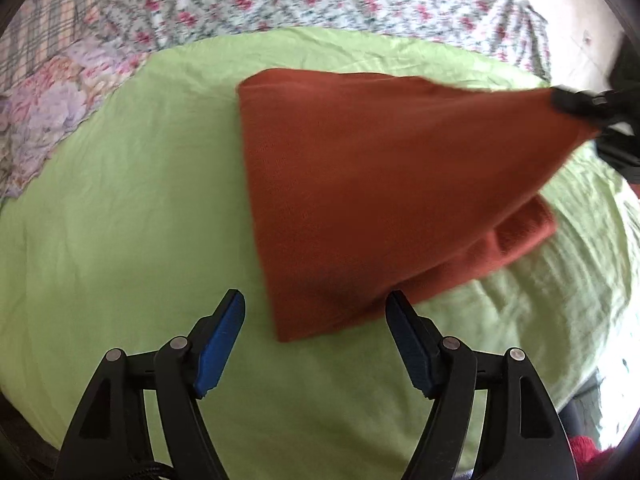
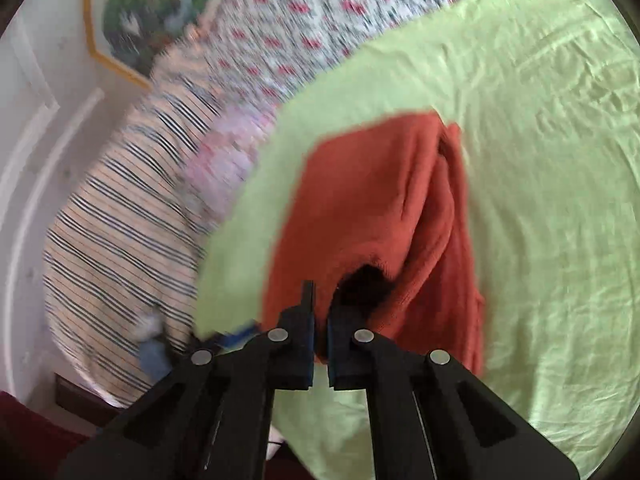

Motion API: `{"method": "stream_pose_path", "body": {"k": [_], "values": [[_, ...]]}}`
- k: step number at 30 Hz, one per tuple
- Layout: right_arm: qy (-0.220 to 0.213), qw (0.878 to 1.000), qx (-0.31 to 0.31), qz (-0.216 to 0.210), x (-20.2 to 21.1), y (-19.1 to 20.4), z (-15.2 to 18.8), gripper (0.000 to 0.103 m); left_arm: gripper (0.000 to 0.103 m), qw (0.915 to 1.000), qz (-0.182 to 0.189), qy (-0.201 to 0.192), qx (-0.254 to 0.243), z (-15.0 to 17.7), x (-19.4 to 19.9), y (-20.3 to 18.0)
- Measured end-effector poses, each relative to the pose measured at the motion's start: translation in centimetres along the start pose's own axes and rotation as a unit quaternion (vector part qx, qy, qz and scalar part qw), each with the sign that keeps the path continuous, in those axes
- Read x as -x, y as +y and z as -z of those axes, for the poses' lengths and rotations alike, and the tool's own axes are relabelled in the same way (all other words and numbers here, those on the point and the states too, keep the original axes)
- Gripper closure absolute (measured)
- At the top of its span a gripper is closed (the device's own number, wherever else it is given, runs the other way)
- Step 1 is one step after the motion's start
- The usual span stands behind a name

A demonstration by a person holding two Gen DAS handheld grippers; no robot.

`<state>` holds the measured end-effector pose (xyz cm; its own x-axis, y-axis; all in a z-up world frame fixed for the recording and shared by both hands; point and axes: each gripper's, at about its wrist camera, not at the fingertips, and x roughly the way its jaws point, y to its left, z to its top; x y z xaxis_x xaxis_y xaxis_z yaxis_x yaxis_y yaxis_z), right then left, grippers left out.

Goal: Fold small clothes

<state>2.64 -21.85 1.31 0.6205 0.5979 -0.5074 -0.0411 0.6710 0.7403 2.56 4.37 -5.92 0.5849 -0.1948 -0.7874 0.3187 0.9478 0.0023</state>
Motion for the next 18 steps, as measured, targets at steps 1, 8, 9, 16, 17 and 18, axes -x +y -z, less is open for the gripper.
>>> {"method": "stream_pose_path", "body": {"k": [1,8,9,16,17,18], "values": [[-0.007,1.0,0.0,-0.006,0.6,0.3,-0.2,0.098,0.038,0.9999,-0.007,0.002,0.014,-0.1,-0.1,0.6],[0.011,0.997,0.028,0.076,0.1,0.0,1.5,0.098,0.092,0.9967,0.031,-0.011,0.074,0.3,1.1,2.7],[0.019,0.995,0.035,0.095,-0.1,-0.3,2.0,0.098,0.093,0.9971,0.031,-0.009,0.069,0.4,1.1,2.3],[0.06,0.984,0.032,0.163,-1.6,-3.6,4.9,0.099,0.095,0.9967,0.041,0.016,0.068,1.3,0.0,2.0],[0.059,0.985,0.028,0.159,-1.5,-3.7,4.8,0.099,0.095,0.9969,0.043,0.018,0.063,0.9,0.0,2.2],[0.06,0.986,0.027,0.156,-1.3,-3.7,4.8,0.099,0.094,0.9971,0.046,0.021,0.058,0.9,0.2,2.3]]}}
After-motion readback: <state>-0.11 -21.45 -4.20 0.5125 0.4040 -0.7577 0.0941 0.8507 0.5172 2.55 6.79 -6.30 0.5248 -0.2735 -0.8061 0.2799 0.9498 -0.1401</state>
